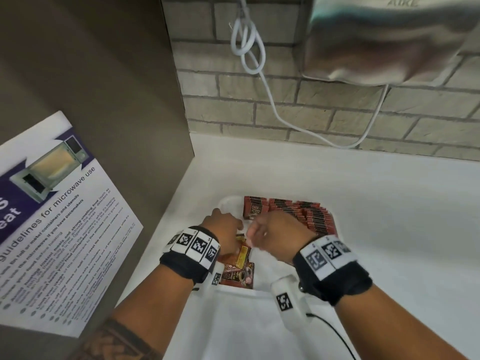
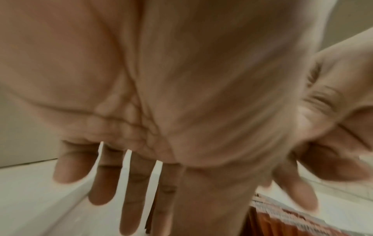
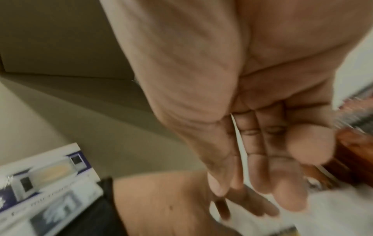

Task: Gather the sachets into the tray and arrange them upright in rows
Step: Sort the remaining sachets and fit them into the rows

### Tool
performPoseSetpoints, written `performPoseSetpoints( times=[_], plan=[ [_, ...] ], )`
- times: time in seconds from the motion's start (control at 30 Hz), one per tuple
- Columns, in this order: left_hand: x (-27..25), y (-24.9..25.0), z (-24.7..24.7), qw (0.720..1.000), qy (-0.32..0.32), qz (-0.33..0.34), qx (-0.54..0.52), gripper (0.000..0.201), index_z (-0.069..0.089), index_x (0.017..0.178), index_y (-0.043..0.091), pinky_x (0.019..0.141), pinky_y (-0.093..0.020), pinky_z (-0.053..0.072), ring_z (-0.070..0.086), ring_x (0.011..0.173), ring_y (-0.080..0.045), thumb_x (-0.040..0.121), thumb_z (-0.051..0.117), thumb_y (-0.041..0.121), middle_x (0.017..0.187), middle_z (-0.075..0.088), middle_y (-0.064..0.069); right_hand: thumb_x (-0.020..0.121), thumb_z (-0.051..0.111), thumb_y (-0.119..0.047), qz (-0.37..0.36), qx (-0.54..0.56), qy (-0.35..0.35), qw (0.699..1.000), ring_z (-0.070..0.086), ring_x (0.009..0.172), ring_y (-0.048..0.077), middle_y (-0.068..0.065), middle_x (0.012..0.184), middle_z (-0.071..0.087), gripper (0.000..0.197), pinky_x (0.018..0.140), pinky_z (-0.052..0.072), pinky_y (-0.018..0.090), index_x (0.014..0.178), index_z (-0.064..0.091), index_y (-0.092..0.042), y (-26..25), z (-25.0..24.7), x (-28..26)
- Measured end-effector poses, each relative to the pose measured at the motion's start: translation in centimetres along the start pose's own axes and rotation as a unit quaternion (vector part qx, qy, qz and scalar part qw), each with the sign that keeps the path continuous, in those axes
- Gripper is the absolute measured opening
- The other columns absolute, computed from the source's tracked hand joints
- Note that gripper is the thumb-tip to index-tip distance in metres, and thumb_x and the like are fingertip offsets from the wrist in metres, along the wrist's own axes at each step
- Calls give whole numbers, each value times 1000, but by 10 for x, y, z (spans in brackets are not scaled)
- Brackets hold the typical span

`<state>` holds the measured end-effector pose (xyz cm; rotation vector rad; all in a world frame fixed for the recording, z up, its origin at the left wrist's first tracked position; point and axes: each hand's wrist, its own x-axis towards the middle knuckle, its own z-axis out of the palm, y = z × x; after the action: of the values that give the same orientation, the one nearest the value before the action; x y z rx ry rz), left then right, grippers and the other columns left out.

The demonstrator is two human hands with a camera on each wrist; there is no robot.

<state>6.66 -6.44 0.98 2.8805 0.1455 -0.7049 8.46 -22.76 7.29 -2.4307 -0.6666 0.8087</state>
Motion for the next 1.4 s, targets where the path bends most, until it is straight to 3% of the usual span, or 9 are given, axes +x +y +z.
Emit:
performPoseSetpoints(
  times=[0.23,0.43,0.67,0.87,0.97,1.07,1.2,1.3,1.4],
  plan=[
    [-1,9,11,995,-10,10,99,43,55,133,23,90,-36,37,39,127,-31,91,62,23,125,62,-5,95,55,-26,43,-97,5,994,64,101,23,8,112,67,30,76,47,27,119,60,-10,5,54,23],
    [-9,6,8,997,30,23,67,41,53,129,18,95,-38,44,42,124,-31,88,62,15,118,64,-8,92,61,-22,93,-84,-3,992,56,121,26,11,134,55,65,92,49,32,147,28,-7,3,65,28],
    [-22,0,-1,999,25,25,-6,41,61,126,23,101,-35,46,50,119,-25,88,65,9,122,56,-8,89,65,-22,86,-13,26,996,62,103,22,5,115,64,36,83,51,30,122,53,-14,7,69,25],
    [-24,-7,-15,995,30,53,-74,34,66,104,25,80,-28,51,59,92,-16,76,81,12,98,62,5,89,64,-24,73,43,79,993,60,81,16,-4,86,64,4,60,37,25,91,61,-22,12,73,21],
    [-29,-14,-27,989,38,64,-131,32,66,111,25,88,-29,50,61,101,-15,81,79,26,111,66,4,85,69,-24,60,124,93,986,66,76,15,-5,80,68,5,62,49,26,84,64,-26,18,70,21],
    [-30,-23,-37,971,82,66,-215,52,63,111,35,98,-36,48,59,110,-12,74,66,71,116,64,10,84,72,-24,34,192,111,974,70,74,15,-4,82,73,5,65,55,28,87,69,-25,19,58,17],
    [-30,-20,-47,917,116,86,-373,44,55,128,31,96,-34,50,62,107,-14,93,57,58,121,64,2,89,71,-17,-1,300,112,947,74,83,23,4,93,77,9,56,49,23,98,70,-19,17,32,5],
    [-34,-6,-42,790,14,91,-607,37,55,133,31,97,-48,54,66,102,-25,98,58,43,128,65,-13,90,71,-16,-16,355,109,928,74,84,18,2,98,77,16,55,47,21,106,70,-15,18,15,-2],
    [-35,5,-30,650,-96,126,-743,40,54,138,30,91,-59,54,65,105,-33,98,56,29,129,65,-11,86,74,-10,-24,366,131,921,72,82,12,0,96,77,20,68,56,26,106,69,-14,22,9,-4]
  ],
)
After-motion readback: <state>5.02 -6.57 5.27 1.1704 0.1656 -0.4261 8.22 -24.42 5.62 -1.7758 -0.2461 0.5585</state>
